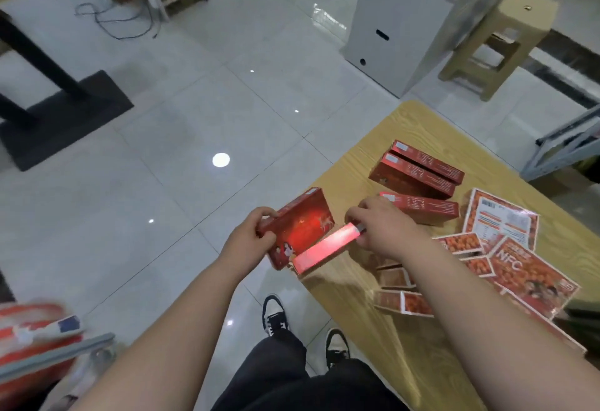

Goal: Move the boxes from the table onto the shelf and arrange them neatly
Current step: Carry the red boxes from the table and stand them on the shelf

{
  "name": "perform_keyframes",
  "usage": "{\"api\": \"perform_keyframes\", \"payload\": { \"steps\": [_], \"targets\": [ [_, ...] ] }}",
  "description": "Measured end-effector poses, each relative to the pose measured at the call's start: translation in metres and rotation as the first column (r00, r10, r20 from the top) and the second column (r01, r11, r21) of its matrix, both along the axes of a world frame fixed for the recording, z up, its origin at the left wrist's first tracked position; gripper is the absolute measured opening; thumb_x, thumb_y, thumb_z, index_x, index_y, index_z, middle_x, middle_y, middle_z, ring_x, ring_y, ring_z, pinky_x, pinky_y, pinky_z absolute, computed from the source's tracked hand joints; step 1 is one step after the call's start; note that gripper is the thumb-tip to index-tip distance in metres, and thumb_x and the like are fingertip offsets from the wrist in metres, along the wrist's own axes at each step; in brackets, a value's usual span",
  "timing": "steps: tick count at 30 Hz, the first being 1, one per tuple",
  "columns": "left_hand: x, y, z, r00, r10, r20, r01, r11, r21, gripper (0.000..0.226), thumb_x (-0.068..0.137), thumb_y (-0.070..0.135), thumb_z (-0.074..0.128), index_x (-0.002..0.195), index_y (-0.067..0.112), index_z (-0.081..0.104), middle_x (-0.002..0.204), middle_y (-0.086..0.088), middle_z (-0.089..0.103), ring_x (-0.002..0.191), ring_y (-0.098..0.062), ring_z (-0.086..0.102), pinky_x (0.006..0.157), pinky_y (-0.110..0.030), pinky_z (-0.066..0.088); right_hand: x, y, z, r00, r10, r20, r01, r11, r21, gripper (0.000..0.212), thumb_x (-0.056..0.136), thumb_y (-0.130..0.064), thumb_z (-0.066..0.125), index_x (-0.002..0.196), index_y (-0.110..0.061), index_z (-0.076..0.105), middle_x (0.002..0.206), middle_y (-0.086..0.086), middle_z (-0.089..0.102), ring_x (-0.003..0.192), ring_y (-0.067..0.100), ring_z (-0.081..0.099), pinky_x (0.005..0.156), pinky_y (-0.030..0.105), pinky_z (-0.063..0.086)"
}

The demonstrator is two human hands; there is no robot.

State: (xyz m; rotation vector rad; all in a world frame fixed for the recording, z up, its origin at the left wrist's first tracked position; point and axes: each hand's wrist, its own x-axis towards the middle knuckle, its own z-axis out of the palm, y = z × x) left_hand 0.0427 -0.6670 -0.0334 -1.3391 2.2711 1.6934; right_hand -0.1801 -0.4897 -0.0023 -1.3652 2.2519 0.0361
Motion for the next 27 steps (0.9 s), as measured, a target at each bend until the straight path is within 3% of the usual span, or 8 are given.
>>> {"api": "perform_keyframes", "payload": {
  "steps": [3, 5, 8, 12, 15, 20, 24, 27],
  "targets": [
    [0.038, 0.014, 0.010, 0.967, 0.245, -0.063, -0.237, 0.965, 0.116, 0.040, 0.081, 0.014, 0.054, 0.110, 0.040, 0.062, 0.098, 0.004, 0.071, 0.092, -0.028, 0.069, 0.083, -0.046, 0.057, 0.018, 0.008, 0.004, 0.987, 0.000, 0.159, 0.012, 0.997, -0.076, 0.033, 0.075, -0.031, 0.069, 0.107, -0.033, 0.061, 0.099, -0.003, 0.059, 0.099, 0.020, 0.055, 0.086, 0.036, 0.046],
    [0.062, 0.028, 0.020, 0.903, 0.419, -0.098, -0.400, 0.901, 0.167, 0.039, 0.085, 0.006, 0.051, 0.106, 0.037, 0.064, 0.104, -0.005, 0.071, 0.091, -0.029, 0.071, 0.078, -0.043, 0.060, 0.031, 0.016, 0.009, 0.951, -0.029, 0.309, 0.078, 0.986, -0.148, 0.031, 0.071, -0.029, 0.071, 0.098, -0.036, 0.058, 0.093, -0.009, 0.063, 0.089, 0.014, 0.059, 0.078, 0.033, 0.049],
    [0.103, 0.053, 0.033, 0.764, 0.637, -0.107, -0.614, 0.767, 0.186, 0.037, 0.090, 0.005, 0.049, 0.110, 0.033, 0.060, 0.105, -0.011, 0.067, 0.086, -0.029, 0.073, 0.068, -0.035, 0.057, 0.052, 0.026, 0.012, 0.844, -0.060, 0.532, 0.221, 0.944, -0.244, 0.030, 0.073, -0.017, 0.075, 0.094, -0.034, 0.062, 0.086, -0.013, 0.068, 0.079, 0.003, 0.061, 0.071, 0.019, 0.047],
    [0.172, 0.088, 0.036, 0.521, 0.847, -0.106, -0.828, 0.532, 0.179, 0.028, 0.092, 0.008, 0.052, 0.113, 0.025, 0.057, 0.102, -0.014, 0.065, 0.075, -0.028, 0.068, 0.068, -0.038, 0.055, 0.078, 0.033, 0.013, 0.658, -0.093, 0.747, 0.371, 0.903, -0.214, 0.029, 0.082, -0.007, 0.073, 0.099, -0.029, 0.063, 0.086, -0.007, 0.068, 0.068, -0.003, 0.062, 0.062, 0.012, 0.048],
    [0.215, 0.122, 0.043, 0.373, 0.922, -0.106, -0.907, 0.386, 0.166, 0.023, 0.091, 0.005, 0.051, 0.111, 0.013, 0.059, 0.096, -0.015, 0.065, 0.066, -0.020, 0.064, 0.058, -0.030, 0.052, 0.102, 0.037, 0.015, 0.528, -0.123, 0.840, 0.437, 0.888, -0.144, 0.030, 0.087, -0.007, 0.071, 0.108, -0.023, 0.058, 0.096, -0.002, 0.070, 0.072, -0.002, 0.066, 0.060, 0.014, 0.050],
    [0.278, 0.188, 0.055, 0.220, 0.969, -0.117, -0.957, 0.237, 0.166, 0.020, 0.093, 0.008, 0.047, 0.099, 0.013, 0.065, 0.087, -0.009, 0.065, 0.064, -0.018, 0.059, 0.056, -0.026, 0.045, 0.149, 0.043, 0.013, 0.336, -0.154, 0.929, 0.486, 0.874, -0.031, 0.020, 0.092, -0.016, 0.070, 0.110, -0.017, 0.061, 0.105, 0.010, 0.075, 0.091, 0.022, 0.073, 0.082, 0.039, 0.059],
    [0.329, 0.245, 0.059, 0.062, 0.989, -0.135, -0.979, 0.087, 0.185, 0.025, 0.096, 0.010, 0.045, 0.089, 0.018, 0.067, 0.076, -0.004, 0.069, 0.055, -0.011, 0.063, 0.056, -0.026, 0.049, 0.196, 0.042, 0.013, 0.353, -0.131, 0.927, 0.414, 0.910, -0.029, 0.013, 0.096, -0.029, 0.065, 0.108, -0.025, 0.063, 0.109, 0.006, 0.073, 0.096, 0.024, 0.073, 0.086, 0.043, 0.059],
    [0.370, 0.291, 0.062, -0.044, 0.989, -0.139, -0.972, -0.011, 0.233, 0.024, 0.097, 0.013, 0.044, 0.091, 0.017, 0.066, 0.077, -0.007, 0.069, 0.061, -0.017, 0.065, 0.057, -0.029, 0.051, 0.243, 0.047, 0.016, 0.402, -0.100, 0.910, 0.323, 0.946, -0.038, 0.013, 0.096, -0.031, 0.064, 0.108, -0.025, 0.066, 0.108, 0.006, 0.074, 0.092, 0.022, 0.073, 0.080, 0.040, 0.059]
  ]
}}
